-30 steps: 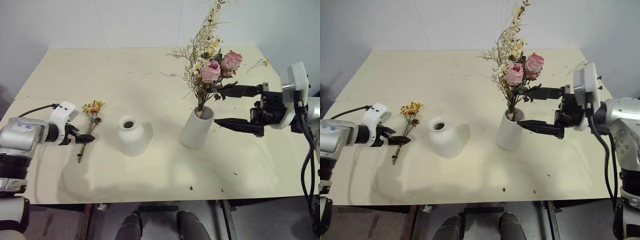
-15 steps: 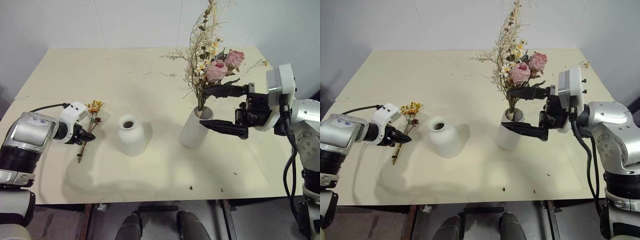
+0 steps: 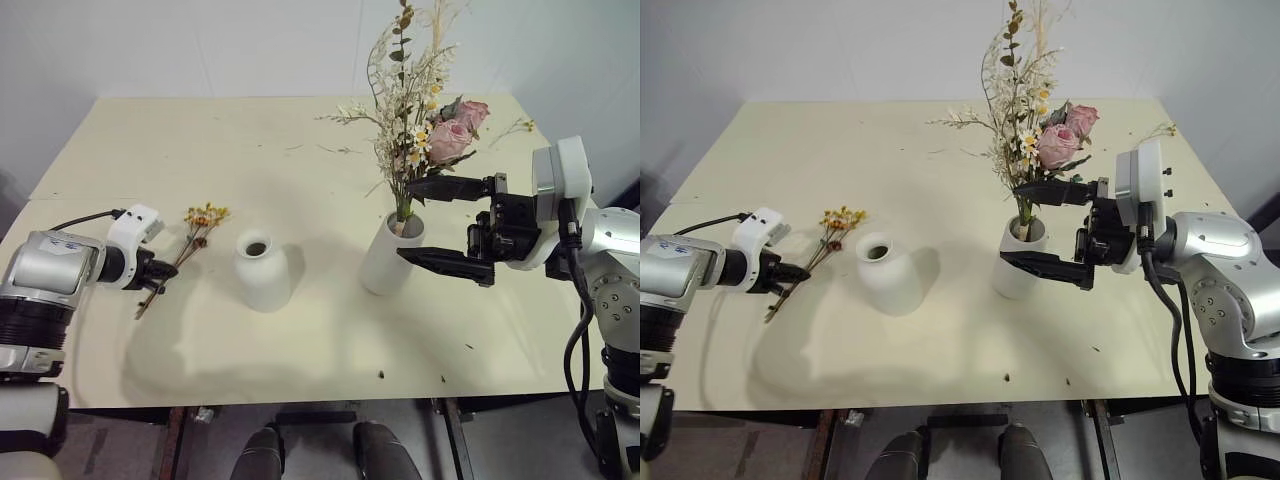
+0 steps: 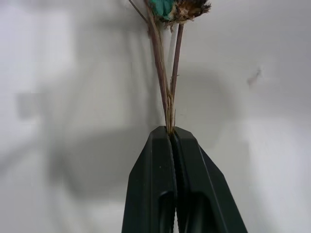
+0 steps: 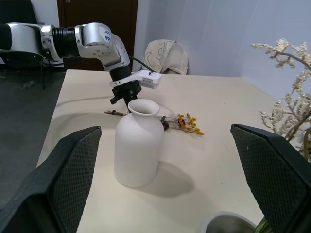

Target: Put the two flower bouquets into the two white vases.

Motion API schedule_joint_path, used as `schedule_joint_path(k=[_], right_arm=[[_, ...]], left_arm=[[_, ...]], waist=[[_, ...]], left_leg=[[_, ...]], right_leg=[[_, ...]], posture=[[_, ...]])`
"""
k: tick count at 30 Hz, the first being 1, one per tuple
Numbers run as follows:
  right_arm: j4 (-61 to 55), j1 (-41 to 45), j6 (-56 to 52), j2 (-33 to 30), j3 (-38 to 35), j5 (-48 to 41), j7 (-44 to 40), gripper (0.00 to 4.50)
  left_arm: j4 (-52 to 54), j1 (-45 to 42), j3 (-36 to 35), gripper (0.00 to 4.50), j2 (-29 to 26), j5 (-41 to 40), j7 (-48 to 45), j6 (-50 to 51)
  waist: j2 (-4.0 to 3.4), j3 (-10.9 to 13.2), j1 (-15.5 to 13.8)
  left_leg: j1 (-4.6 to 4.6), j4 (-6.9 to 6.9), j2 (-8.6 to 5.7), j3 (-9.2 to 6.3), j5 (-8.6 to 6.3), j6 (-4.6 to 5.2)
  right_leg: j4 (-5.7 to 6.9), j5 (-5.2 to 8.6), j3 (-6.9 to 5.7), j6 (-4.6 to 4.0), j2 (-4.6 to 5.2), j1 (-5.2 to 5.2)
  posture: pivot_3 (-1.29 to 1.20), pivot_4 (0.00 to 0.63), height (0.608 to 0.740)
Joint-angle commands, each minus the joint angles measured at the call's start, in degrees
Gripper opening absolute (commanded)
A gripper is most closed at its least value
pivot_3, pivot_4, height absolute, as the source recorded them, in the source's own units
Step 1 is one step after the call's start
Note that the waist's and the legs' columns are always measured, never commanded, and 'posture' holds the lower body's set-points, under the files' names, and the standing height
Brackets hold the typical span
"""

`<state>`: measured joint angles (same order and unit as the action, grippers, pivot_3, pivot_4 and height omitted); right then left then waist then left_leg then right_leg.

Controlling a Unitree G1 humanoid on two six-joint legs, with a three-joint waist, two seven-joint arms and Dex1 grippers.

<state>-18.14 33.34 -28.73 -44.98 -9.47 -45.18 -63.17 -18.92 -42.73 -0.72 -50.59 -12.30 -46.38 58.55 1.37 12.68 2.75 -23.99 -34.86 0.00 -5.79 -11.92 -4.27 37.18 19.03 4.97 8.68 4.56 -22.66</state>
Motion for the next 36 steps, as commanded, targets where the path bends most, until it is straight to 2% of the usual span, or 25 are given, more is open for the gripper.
schedule_joint_path(k=[1, 4, 5, 11, 15, 19, 26, 36], right_arm=[[-2.31, 0.97, 0.24, -1.4, -2.17, -0.39, 0.79, 4.5], [-3.08, 0.25, -0.15, -1.26, -2.72, -1.91, 0.44, 4.5], [-3.16, 0.05, -0.11, -1.15, -2.87, -2.07, 0.54, 4.5], [-1.88, 0.73, -0.04, -0.06, -2.64, -2.83, 0.69, 4.5], [-0.98, 1.47, 0.36, 0.61, -2.19, -2.28, 1.18, 4.5], [-0.85, 1.25, 0.67, 1.1, -2.18, -2.02, 1.62, 4.5], [-1.7, -0.11, 0.36, 1.43, -2.96, -2.55, 3.47, 4.5], [-2.18, -0.63, 0.41, 1.61, -3.04, -2.91, 4.72, 4.5]], left_arm=[[0.42, -4.95, -15.34, 0.02, 4.58, -7.57, 4.39, -5.49], [4.79, -7.89, -28.38, 0.02, 11.4, -18.56, 5.62, -10.91], [6.06, -8.25, -30.74, 0.02, 12.74, -20.63, 6.36, -11.41], [14.57, -9.34, -36.66, 0.02, 17.92, -38.51, 5.75, -4.11], [20.36, -5.25, -32.35, 0.02, 18.84, -43.57, 2.14, -2.86], [23.46, -1.24, -28.35, 0.02, 19.7, -43.53, -0.92, -6.53], [24.62, 7.07, -19.22, 0.02, 20.22, -33.18, -10.72, -24.66], [22.48, 9.94, -16.63, 0.02, 23.48, -29.56, -11.34, -36.52]], waist=[[0.2, 0.04, -0.8], [0.32, -0.02, -1.18], [0.34, -0.03, -1.21], [0.35, -0.03, -1.15], [0.34, -0.04, -1.0], [0.35, -0.03, -1.07], [0.35, -0.04, -1.19], [0.34, -0.04, -1.08]], left_leg=[[-0.09, -0.14, 0.0, -0.08, 0.0, 0.0], [-0.11, -0.19, -0.02, -0.09, 0.0, -0.01], [-0.12, -0.2, -0.03, -0.08, 0.0, -0.01], [-0.1, -0.19, -0.04, -0.05, 0.0, -0.02], [-0.08, -0.23, -0.05, -0.02, 0.0, -0.02], [-0.01, -0.22, -0.04, -0.01, 0.01, -0.04], [-0.03, -0.19, -0.04, 0.03, 0.03, -0.06], [-0.04, -0.19, -0.04, 0.03, 0.02, -0.04]], right_leg=[[0.03, -0.01, -0.07, 0.01, 0.0, -0.01], [-0.03, -0.07, -0.08, 0.07, 0.02, 0.02], [-0.06, -0.08, -0.07, 0.1, 0.07, 0.02], [-0.12, -0.12, -0.07, 0.15, 0.08, 0.06], [-0.1, -0.17, -0.03, 0.16, 0.07, 0.07], [-0.11, -0.19, -0.02, 0.14, 0.06, 0.12], [-0.27, -0.24, 0.0, 0.11, 0.05, 0.14], [-0.32, -0.26, 0.02, 0.14, 0.05, 0.15]], posture=[[0.0, 0.15, 0.74], [0.0, 0.15, 0.74], [0.0, 0.15, 0.74], [0.0, 0.15, 0.74], [0.0, 0.15, 0.74], [0.0, 0.15, 0.74], [0.0, 0.15, 0.74], [0.0, 0.15, 0.74]])
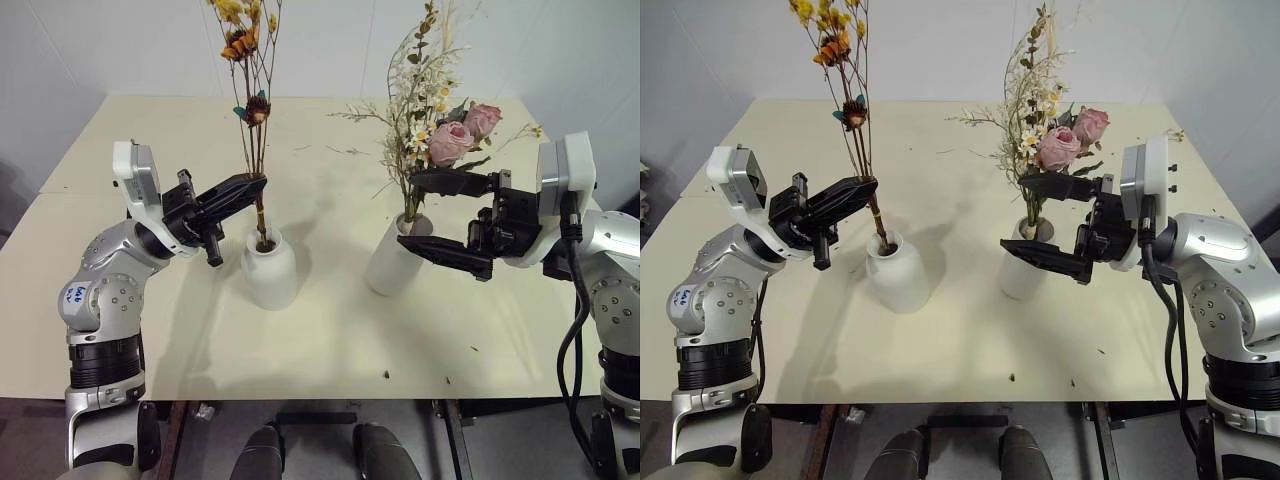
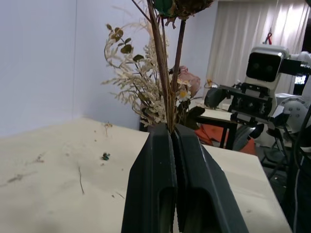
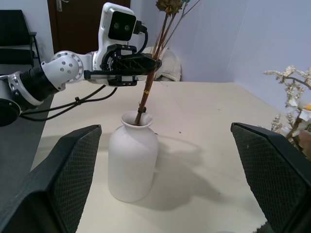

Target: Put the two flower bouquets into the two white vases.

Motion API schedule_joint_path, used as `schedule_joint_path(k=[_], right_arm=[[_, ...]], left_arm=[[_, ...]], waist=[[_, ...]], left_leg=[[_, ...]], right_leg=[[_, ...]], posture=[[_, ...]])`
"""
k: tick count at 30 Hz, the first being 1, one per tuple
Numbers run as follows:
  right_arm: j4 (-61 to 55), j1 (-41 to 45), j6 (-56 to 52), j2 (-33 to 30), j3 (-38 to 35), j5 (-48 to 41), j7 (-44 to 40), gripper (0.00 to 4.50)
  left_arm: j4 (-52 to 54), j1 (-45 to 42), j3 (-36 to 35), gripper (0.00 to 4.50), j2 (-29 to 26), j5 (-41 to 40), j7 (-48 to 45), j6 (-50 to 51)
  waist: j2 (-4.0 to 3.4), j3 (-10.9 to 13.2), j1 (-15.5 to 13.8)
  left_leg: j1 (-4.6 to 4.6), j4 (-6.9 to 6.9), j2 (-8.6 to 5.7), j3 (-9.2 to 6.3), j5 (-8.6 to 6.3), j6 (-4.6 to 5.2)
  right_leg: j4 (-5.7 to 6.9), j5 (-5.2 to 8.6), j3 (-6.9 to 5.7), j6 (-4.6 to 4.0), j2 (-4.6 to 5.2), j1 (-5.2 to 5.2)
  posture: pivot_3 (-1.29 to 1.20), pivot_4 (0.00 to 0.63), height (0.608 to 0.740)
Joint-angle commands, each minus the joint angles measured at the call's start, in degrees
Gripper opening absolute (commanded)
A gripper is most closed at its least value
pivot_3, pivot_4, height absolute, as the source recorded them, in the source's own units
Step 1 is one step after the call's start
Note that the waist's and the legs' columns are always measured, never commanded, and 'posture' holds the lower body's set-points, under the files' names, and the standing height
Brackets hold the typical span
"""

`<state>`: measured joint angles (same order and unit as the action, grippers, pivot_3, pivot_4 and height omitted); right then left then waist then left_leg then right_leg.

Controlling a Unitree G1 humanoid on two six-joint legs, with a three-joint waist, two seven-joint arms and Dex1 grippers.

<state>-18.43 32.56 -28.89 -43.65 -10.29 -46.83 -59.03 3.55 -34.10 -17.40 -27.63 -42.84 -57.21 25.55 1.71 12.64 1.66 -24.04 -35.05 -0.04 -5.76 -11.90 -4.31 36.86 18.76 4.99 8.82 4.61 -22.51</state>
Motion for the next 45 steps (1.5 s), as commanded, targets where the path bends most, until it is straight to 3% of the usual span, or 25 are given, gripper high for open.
schedule_joint_path(k=[1, 9, 14, 17, 22, 30, 40, 45], right_arm=[[-1.92, 0.15, 0.6, 0.27, -2.16, -1.25, 0.64, 4.5], [-1.25, 1.2, 0.64, 0.35, -1.96, -1.34, 1.2, 4.5], [-0.69, 1.96, 0.65, 0.58, -1.68, -1.19, 1.18, 4.5], [-0.58, 2.09, 0.63, 0.68, -1.71, -1.16, 1.22, 4.5], [-0.41, 1.94, 0.79, 1.1, -1.71, -0.97, 1.33, 4.5], [0.14, 0.36, 1.66, 0.86, -2.69, -0.29, 0.64, 4.5], [1.82, -2.85, 2.29, -3.08, -6.44, 1.27, -1.7, 4.5], [6.61, -7.5, 7.08, -6.99, -10.2, 6.03, -5.08, 4.5]], left_arm=[[0.18, 1.75, 0.02, 0.02, 0.69, 0.52, -0.46, -3.57], [1.02, 5.57, 0.01, 0.02, 1.68, 1.58, 0.36, -9.22], [3.25, 8.87, 0.52, 0.02, -0.43, -1.42, 2.68, -2.29], [4.47, 9.94, 0.58, 0.61, -1.21, -0.84, 3.0, -2.3], [4.85, 9.15, 0.57, 2.12, -3.06, 0.8, 1.94, -4.2], [2.36, 6.43, -0.16, 4.49, -15.18, 2.51, -6.56, -4.82], [-4.53, 10.6, -3.03, 4.49, -28.42, 4.39, -17.65, -4.68], [-13.14, 8.49, -2.05, 4.49, -28.38, 8.79, -19.7, -12.35]], waist=[[0.0, 0.0, 0.0], [0.0, 0.0, -0.06], [0.0, 0.0, -0.03], [0.0, 0.0, -0.08], [0.0, 0.0, -0.1], [-0.01, 0.0, 0.01], [-0.03, 0.02, 0.04], [-0.03, 0.02, -0.15]], left_leg=[[0.01, 0.0, 0.0, 0.0, 0.0, 0.0], [0.0, -0.01, 0.0, 0.0, 0.0, 0.01], [0.01, 0.0, 0.02, 0.0, 0.0, 0.01], [0.0, 0.0, 0.02, -0.01, -0.01, 0.02], [0.0, 0.0, 0.02, -0.01, 0.0, 0.01], [0.0, 0.12, 0.03, 0.01, -0.01, 0.01], [0.0, 0.51, 0.07, 0.04, -0.01, 0.03], [0.02, 0.65, 0.08, 0.07, -0.01, 0.03]], right_leg=[[0.0, 0.0, 0.0, 0.0, 0.0, 0.0], [0.0, -0.01, 0.0, 0.0, 0.0, 0.01], [0.0, -0.01, 0.0, -0.01, -0.01, 0.0], [0.0, -0.01, 0.01, -0.01, -0.01, 0.0], [-0.01, -0.01, 0.0, -0.01, -0.01, 0.01], [-0.14, -0.01, 0.0, -0.04, -0.02, 0.0], [-0.42, 0.02, -0.01, -0.1, -0.02, -0.06], [-0.48, 0.06, -0.03, -0.17, -0.02, -0.08]], posture=[[0.0, 0.15, 0.74], [0.0, 0.15, 0.74], [0.0, 0.15, 0.74], [0.0, 0.15, 0.74], [0.0, 0.15, 0.74], [0.0, 0.15, 0.74], [0.0, 0.15, 0.74], [0.0, 0.15, 0.74]])
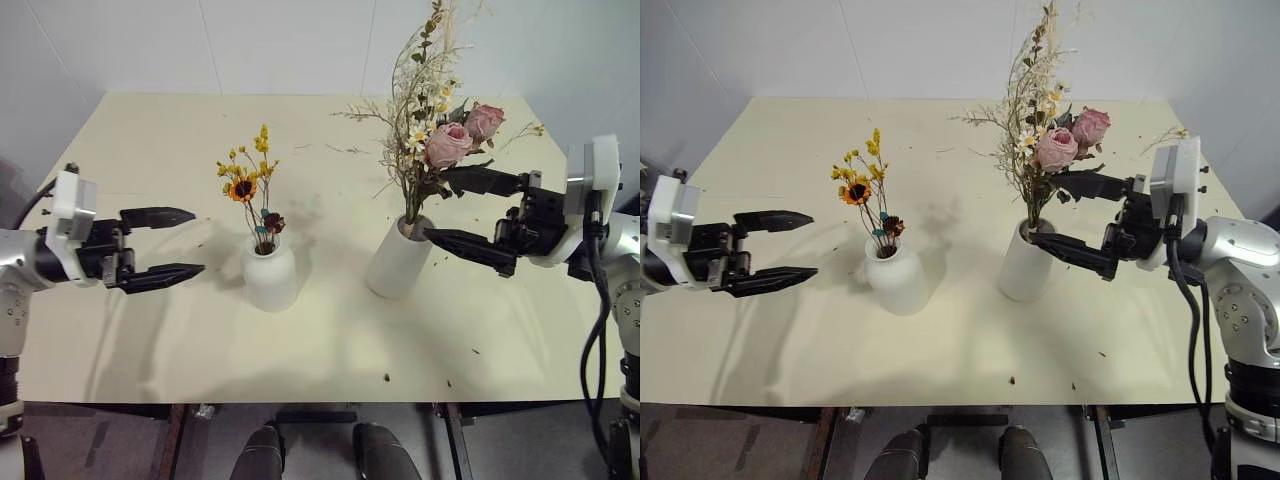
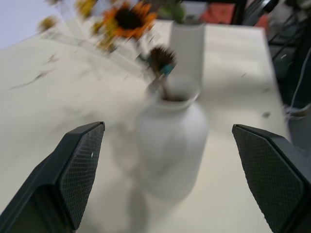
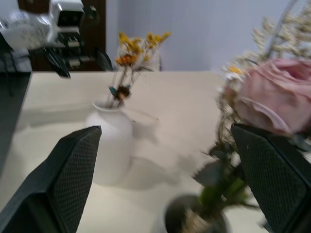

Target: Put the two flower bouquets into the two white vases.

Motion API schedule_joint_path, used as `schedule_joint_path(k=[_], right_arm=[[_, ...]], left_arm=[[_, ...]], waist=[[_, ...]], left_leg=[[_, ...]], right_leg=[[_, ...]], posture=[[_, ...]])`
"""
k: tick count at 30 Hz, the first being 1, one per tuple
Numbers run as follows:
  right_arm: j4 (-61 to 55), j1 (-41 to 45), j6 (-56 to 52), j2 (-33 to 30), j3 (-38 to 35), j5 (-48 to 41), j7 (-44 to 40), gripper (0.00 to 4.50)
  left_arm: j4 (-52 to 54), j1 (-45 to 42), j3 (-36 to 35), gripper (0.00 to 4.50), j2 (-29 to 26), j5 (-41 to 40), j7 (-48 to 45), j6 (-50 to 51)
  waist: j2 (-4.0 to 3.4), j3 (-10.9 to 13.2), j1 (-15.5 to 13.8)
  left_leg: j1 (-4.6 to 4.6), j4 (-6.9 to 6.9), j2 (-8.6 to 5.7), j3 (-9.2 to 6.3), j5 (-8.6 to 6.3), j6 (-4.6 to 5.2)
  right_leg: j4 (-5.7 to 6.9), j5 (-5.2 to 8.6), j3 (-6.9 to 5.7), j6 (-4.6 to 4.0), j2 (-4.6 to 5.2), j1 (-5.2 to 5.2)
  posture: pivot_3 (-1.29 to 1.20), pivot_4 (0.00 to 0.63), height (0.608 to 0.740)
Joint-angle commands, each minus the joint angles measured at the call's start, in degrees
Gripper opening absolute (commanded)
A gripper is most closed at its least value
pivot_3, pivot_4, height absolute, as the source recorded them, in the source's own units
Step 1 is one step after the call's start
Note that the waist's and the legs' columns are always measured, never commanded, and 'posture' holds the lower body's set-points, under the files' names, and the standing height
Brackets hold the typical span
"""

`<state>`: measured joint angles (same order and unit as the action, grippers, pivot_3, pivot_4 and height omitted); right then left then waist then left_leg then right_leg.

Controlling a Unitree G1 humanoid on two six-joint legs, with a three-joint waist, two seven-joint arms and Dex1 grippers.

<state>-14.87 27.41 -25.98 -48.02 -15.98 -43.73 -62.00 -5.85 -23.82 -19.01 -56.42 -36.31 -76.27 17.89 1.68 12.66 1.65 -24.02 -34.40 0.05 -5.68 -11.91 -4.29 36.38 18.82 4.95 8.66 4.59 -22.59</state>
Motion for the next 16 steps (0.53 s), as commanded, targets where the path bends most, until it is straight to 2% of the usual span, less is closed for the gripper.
schedule_joint_path(k=[1, 3, 8, 16], right_arm=[[4.07, -3.73, 5.31, -3.43, -5.35, 4.24, -2.48, 4.5], [3.74, -6.04, 6.19, -4.63, -6.36, 5.37, -2.78, 4.5], [2.21, -12.64, 6.23, -5.74, -10.76, 4.85, -4.2, 4.5], [-3.03, -21.86, 2.16, -7.95, -16.84, 3.19, -3.96, 4.5]], left_arm=[[-5.92, -2.88, 0.16, 4.49, 1.2, 3.19, -0.88, -6.65], [-9.57, -5.78, 1.41, 4.49, 2.73, 4.24, -1.51, -9.22], [-10.41, -9.83, 3.51, 4.49, 6.64, 5.29, -0.73, -11.34], [-13.45, -12.03, 4.49, 4.49, 9.29, 6.11, -1.14, -13.92]], waist=[[0.0, 0.0, -0.25], [0.0, 0.0, -0.48], [0.0, 0.0, -0.13], [-0.03, -0.01, 0.32]], left_leg=[[-0.01, 0.0, 0.0, -0.01, 0.0, 0.0], [-0.02, -0.01, -0.03, -0.01, 0.0, 0.0], [-0.03, -0.05, -0.02, 0.0, 0.01, 0.01], [0.1, -0.13, -0.01, 0.06, 0.03, 0.04]], right_leg=[[-0.05, 0.0, -0.01, 0.0, 0.0, 0.02], [-0.08, -0.01, -0.02, 0.03, 0.01, 0.04], [-0.01, -0.05, -0.01, 0.08, 0.0, 0.04], [0.2, -0.04, 0.05, 0.08, -0.02, 0.06]], posture=[[0.0, 0.15, 0.74], [0.0, 0.15, 0.74], [0.0, 0.15, 0.74], [0.0, 0.15, 0.74]])
